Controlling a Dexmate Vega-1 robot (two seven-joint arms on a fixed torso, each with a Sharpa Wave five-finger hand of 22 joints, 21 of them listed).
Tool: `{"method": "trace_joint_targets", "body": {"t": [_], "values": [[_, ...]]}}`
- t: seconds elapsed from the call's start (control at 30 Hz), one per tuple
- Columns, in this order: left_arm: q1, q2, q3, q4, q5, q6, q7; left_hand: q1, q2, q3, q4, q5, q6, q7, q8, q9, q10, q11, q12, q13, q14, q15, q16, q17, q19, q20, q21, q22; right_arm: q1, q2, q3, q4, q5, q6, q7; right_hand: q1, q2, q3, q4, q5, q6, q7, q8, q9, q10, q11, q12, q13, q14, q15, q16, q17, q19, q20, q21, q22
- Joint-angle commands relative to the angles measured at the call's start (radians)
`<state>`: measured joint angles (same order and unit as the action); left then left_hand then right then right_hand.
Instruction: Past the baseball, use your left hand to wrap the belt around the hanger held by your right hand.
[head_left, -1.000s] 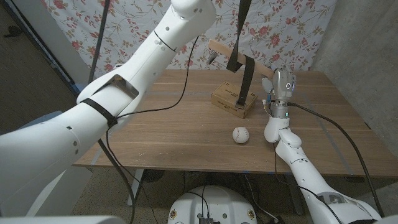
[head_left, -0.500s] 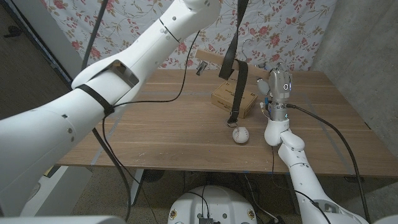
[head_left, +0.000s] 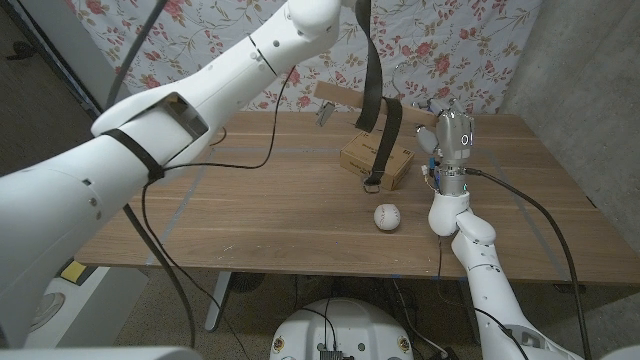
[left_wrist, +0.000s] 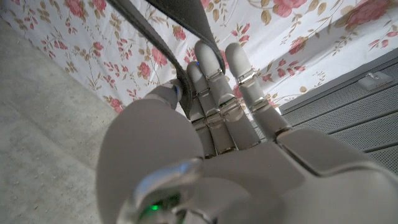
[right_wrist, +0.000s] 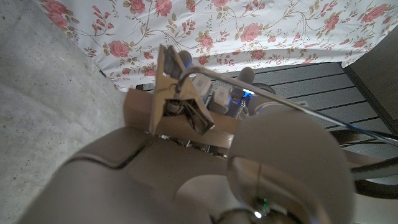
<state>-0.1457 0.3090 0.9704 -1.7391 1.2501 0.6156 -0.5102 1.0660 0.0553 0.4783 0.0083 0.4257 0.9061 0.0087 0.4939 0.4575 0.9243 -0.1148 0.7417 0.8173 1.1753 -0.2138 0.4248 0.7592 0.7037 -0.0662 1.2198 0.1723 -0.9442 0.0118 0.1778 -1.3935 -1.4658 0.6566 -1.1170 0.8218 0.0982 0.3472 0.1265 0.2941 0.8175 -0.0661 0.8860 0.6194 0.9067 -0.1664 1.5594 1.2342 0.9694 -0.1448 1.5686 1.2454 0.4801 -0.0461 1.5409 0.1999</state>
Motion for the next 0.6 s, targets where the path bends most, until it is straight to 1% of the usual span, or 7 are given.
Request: {"method": "trace_joint_targets", "body": {"t": [0.03, 0.13, 0.2, 0.23, 0.3, 0.47, 0.6], "values": [[0.084, 0.101, -0.036, -0.078, 0.154, -0.012, -0.256, 0.003, -0.006, 0.035, -0.022, -0.002, 0.024, 0.013, -0.002, 0.006, 0.054, -0.064, -0.004, 0.004, 0.005, -0.009, -0.003, 0.000, 0.006, -0.118, -0.004, 0.001, 0.011, -0.013, -0.001, 0.010, 0.009, -0.006, 0.000, -0.050, 0.052, -0.002, -0.001, 0.009, -0.006, -0.001, 0.006, 0.000, -0.019, -0.014, 0.002, 0.003, -0.007, -0.068, 0.001, 0.001, -0.005, -0.138, -0.001, 0.001], [0.112, 0.118, -0.059, -0.093, 0.181, -0.027, -0.304, 0.002, -0.007, 0.035, -0.021, -0.002, 0.025, 0.014, -0.002, 0.007, 0.054, -0.064, -0.004, 0.006, 0.005, -0.009, -0.005, 0.000, 0.006, -0.118, -0.007, 0.001, 0.018, -0.021, -0.010, 0.020, 0.015, -0.016, 0.000, -0.050, 0.053, -0.003, -0.001, 0.009, -0.005, 0.001, 0.007, -0.001, -0.019, -0.014, 0.003, 0.003, -0.007, -0.068, 0.001, 0.001, -0.004, -0.138, 0.000, 0.001], [0.128, 0.128, -0.068, -0.095, 0.205, -0.041, -0.340, 0.001, -0.007, 0.036, -0.020, -0.002, 0.025, 0.013, -0.002, 0.009, 0.054, -0.064, -0.005, 0.006, 0.005, -0.009, -0.006, 0.000, 0.006, -0.118, -0.009, 0.001, 0.020, -0.025, -0.016, 0.022, 0.016, -0.022, 0.000, -0.050, 0.053, -0.003, -0.001, 0.010, -0.008, 0.000, 0.009, 0.002, -0.020, -0.014, 0.003, 0.003, -0.007, -0.068, 0.001, 0.001, -0.006, -0.137, 0.000, 0.002], [0.140, 0.133, -0.074, -0.096, 0.213, -0.048, -0.351, 0.001, -0.008, 0.037, -0.019, -0.002, 0.026, 0.012, -0.003, 0.009, 0.055, -0.069, -0.006, 0.007, 0.006, -0.009, -0.007, 0.000, 0.005, -0.118, -0.011, 0.001, 0.022, -0.027, -0.020, 0.025, 0.019, -0.021, 0.000, -0.050, 0.053, -0.003, -0.001, 0.010, -0.008, 0.000, 0.009, 0.002, -0.020, -0.014, 0.003, 0.003, -0.007, -0.068, 0.001, 0.001, -0.005, -0.137, 0.000, 0.002], [0.161, 0.141, -0.084, -0.094, 0.221, -0.064, -0.377, 0.000, -0.009, 0.037, -0.018, -0.003, 0.024, 0.012, -0.003, 0.011, 0.054, -0.068, -0.005, 0.012, 0.005, -0.009, -0.009, 0.000, 0.003, -0.118, -0.015, 0.001, 0.023, -0.028, -0.024, 0.026, 0.022, -0.027, 0.000, -0.050, 0.053, -0.004, -0.001, 0.010, -0.006, 0.000, 0.009, -0.001, -0.020, -0.014, 0.003, 0.003, -0.007, -0.068, 0.001, 0.001, -0.004, -0.138, 0.000, 0.001], [0.236, 0.161, -0.114, -0.085, 0.205, -0.095, -0.349, -0.002, -0.010, 0.039, -0.015, -0.003, 0.022, 0.010, -0.006, 0.013, 0.053, -0.067, -0.009, 0.010, 0.003, -0.009, -0.014, 0.000, -0.003, -0.114, -0.022, 0.001, 0.028, -0.032, -0.031, 0.031, 0.033, -0.024, 0.000, -0.049, 0.053, -0.005, -0.001, 0.011, -0.005, 0.001, 0.009, -0.004, -0.020, -0.014, 0.003, 0.003, -0.008, -0.068, 0.001, 0.001, -0.004, -0.137, 0.000, 0.001], [0.301, 0.168, -0.137, -0.074, 0.152, -0.113, -0.258, -0.003, -0.010, 0.040, -0.014, -0.004, 0.020, 0.005, -0.008, 0.013, 0.054, -0.066, -0.014, 0.005, 0.000, -0.009, -0.018, -0.001, -0.005, -0.113, -0.026, 0.002, 0.033, -0.029, -0.035, 0.035, 0.040, -0.022, 0.000, -0.048, 0.054, -0.006, -0.001, 0.012, -0.005, 0.002, 0.012, -0.002, -0.019, -0.014, 0.003, 0.003, -0.007, -0.068, 0.001, 0.001, -0.003, -0.137, 0.000, 0.001]]}}
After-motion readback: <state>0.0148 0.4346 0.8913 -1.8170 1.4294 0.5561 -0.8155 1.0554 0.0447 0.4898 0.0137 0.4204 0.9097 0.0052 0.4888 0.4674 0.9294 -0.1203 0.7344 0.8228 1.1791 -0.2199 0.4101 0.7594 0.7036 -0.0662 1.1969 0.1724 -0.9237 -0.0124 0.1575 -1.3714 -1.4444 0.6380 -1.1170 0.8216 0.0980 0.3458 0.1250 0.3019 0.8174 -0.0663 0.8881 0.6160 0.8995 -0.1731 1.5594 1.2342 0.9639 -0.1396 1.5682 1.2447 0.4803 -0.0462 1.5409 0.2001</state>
